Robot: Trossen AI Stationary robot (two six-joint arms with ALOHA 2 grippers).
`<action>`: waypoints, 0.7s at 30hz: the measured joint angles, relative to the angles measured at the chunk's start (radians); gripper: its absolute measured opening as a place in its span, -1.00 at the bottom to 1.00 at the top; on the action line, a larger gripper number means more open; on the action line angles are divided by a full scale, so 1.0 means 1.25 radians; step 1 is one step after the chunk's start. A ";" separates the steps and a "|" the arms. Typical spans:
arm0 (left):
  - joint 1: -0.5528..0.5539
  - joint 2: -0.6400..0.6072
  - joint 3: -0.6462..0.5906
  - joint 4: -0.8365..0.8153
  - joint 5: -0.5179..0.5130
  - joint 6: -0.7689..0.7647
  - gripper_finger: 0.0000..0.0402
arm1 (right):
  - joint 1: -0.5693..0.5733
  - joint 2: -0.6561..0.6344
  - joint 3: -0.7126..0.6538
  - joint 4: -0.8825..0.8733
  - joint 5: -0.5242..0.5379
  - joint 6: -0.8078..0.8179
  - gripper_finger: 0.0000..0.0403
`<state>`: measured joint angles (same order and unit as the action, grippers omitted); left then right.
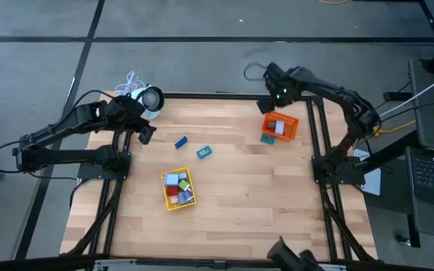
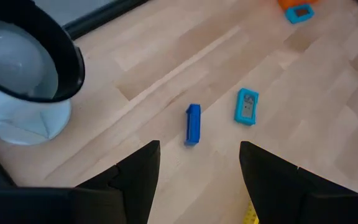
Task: Pick & Place Office items
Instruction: Put the blue digital timer into the orange bin
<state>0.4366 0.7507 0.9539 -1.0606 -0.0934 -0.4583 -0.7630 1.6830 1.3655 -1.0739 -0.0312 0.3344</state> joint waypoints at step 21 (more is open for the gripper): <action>0.034 0.561 -0.001 0.218 0.030 0.159 0.21 | 0.140 -0.011 0.253 0.123 -0.071 -0.017 -0.07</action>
<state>0.4794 1.4521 0.9531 -0.7876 -0.0563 -0.2592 -0.5879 1.6697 1.6821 -0.9199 -0.1200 0.3138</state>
